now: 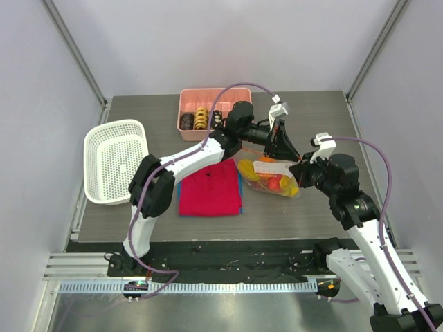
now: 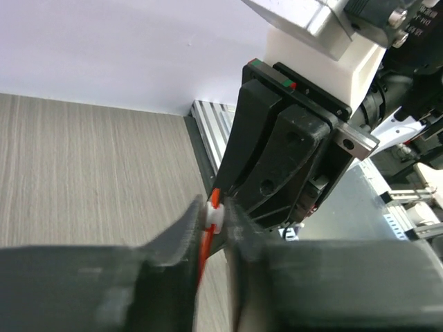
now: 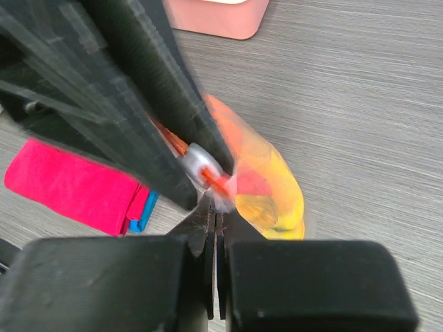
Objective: Open the zip-top bag and remove the fake food
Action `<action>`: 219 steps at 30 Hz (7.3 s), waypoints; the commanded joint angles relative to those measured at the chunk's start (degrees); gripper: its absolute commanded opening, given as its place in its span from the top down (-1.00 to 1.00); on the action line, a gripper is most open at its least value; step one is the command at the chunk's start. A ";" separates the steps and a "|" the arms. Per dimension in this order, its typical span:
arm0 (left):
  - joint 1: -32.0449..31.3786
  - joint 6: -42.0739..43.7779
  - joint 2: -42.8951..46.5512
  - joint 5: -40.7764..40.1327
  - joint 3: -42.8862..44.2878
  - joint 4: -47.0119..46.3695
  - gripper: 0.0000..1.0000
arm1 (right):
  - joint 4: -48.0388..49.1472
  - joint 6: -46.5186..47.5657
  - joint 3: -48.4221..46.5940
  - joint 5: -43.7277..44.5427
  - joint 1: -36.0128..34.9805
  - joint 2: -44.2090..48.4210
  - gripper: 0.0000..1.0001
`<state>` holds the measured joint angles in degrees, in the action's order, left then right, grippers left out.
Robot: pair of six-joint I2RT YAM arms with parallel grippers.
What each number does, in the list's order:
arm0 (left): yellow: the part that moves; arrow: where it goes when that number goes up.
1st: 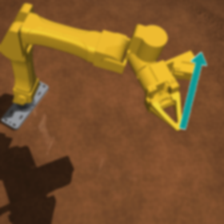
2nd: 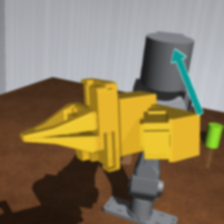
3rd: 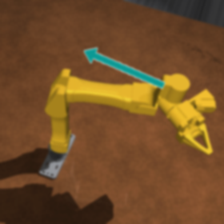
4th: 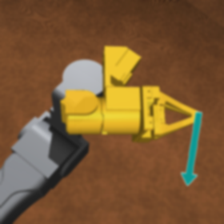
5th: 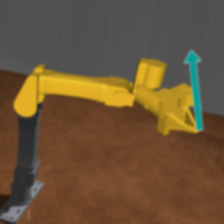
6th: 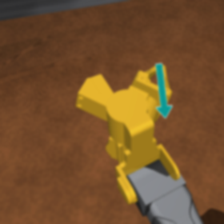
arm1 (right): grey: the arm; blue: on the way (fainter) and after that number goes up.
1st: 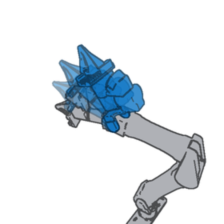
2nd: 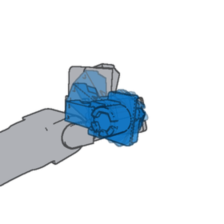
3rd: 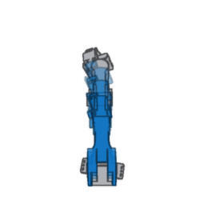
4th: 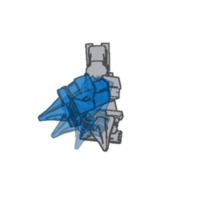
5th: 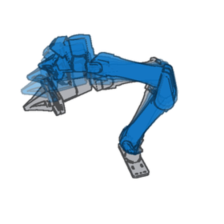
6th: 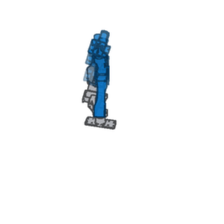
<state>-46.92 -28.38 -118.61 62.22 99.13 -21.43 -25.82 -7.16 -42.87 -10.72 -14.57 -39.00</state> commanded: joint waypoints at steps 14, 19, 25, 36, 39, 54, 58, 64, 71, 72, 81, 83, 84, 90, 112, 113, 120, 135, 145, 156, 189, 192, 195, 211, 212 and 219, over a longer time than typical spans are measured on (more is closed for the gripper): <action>-0.19 12.28 3.03 -2.62 3.70 15.00 1.00 | 1.04 -14.80 -0.46 20.19 1.03 7.71 0.97; -0.19 15.19 4.17 -4.91 3.61 19.49 1.00 | 0.34 -17.98 0.07 19.60 1.03 9.47 0.98; 1.21 23.63 7.50 -10.17 2.31 31.96 1.00 | -2.64 -18.85 -0.10 24.43 1.03 12.02 0.98; 9.38 34.71 16.65 -20.46 -7.81 46.74 1.00 | -4.59 -21.85 -0.02 30.32 1.12 12.72 0.98; 10.17 33.84 18.40 -25.37 -8.86 47.80 1.00 | -5.37 -21.41 0.07 31.02 1.03 12.81 0.98; 12.81 12.42 22.01 -35.65 -4.56 47.89 -0.41 | -3.88 -15.70 0.07 23.82 1.03 14.04 0.97; 12.81 -15.28 27.10 -41.12 -9.73 43.16 -0.57 | -4.67 -14.38 -0.98 22.85 1.03 13.60 0.97; 7.03 -49.35 31.24 -41.39 -16.68 39.37 -0.50 | -7.31 -14.55 -1.07 22.76 1.12 14.22 0.98; -3.09 -73.83 27.12 -43.58 -11.63 45.04 -0.44 | -7.31 -13.94 -1.60 22.59 1.12 14.74 0.97; -3.53 -76.10 24.50 -43.50 -9.94 51.08 -0.39 | -7.31 -14.02 -1.69 22.67 1.03 14.92 0.97; -7.14 -79.37 17.01 -49.21 -2.45 55.10 -0.08 | -7.14 -13.67 -1.16 21.80 1.03 17.21 0.97; -7.31 -79.55 16.48 -50.87 -2.28 55.18 -0.06 | -6.96 -13.67 -1.07 21.53 0.94 17.38 0.98; -7.31 -79.98 16.39 -51.31 -2.45 55.01 -0.03 | -6.96 -13.76 -1.07 21.53 0.94 17.56 0.97; -7.31 -81.74 13.41 -52.63 -1.13 53.52 0.15 | -6.78 -13.94 -0.81 20.48 0.95 17.74 0.97; -4.94 -25.80 -0.41 -47.10 19.70 67.48 1.00 | -34.18 -21.94 -22.14 8.52 1.03 1.23 -0.30; -5.11 -24.45 0.47 -46.40 18.56 66.70 1.00 | -34.90 -21.50 -23.04 8.26 1.03 -0.09 -0.31; -5.55 -21.45 5.67 -44.11 9.67 61.07 1.00 | -32.64 -18.25 -24.54 -3.06 0.94 -10.99 -0.26; -7.49 -19.52 5.14 -44.46 16.62 65.64 1.00 | -27.36 -10.69 -26.39 -8.35 0.95 -20.49 -0.26; -7.58 -16.36 6.63 -45.43 15.92 69.24 1.00 | -25.77 -8.66 -26.12 0.87 1.03 -22.79 0.88; -7.40 -12.49 8.23 -43.07 14.76 70.82 1.00 | -28.84 -10.77 -28.85 22.49 1.03 -13.39 0.97; -5.47 -31.82 7.60 -31.19 6.61 39.89 0.74 | -20.05 -17.62 -23.39 11.42 1.03 -11.70 0.97; -6.17 -28.06 8.92 -38.46 4.32 40.05 0.74 | -20.76 -18.85 -24.62 11.51 0.94 -12.23 0.97; -6.08 -24.27 7.96 -44.54 4.58 42.44 0.74 | -20.76 -20.96 -24.54 11.42 1.03 -12.15 0.97; -6.26 -15.05 2.26 -44.22 -5.36 31.53 -0.28 | -13.29 -31.42 -19.01 4.92 0.95 -14.61 0.97; -6.26 -14.69 1.46 -43.94 -4.66 32.32 -0.29 | -13.03 -31.86 -17.78 4.31 0.94 -14.52 0.98; -6.78 -16.62 -0.48 -43.05 -6.85 24.51 -0.45 | -12.94 -33.80 -14.87 1.41 1.03 -13.38 0.98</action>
<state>-53.36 -45.56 -119.07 18.26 93.06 10.85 -41.76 -38.76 -58.11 -6.66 -13.65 -53.98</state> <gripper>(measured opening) 0.725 0.026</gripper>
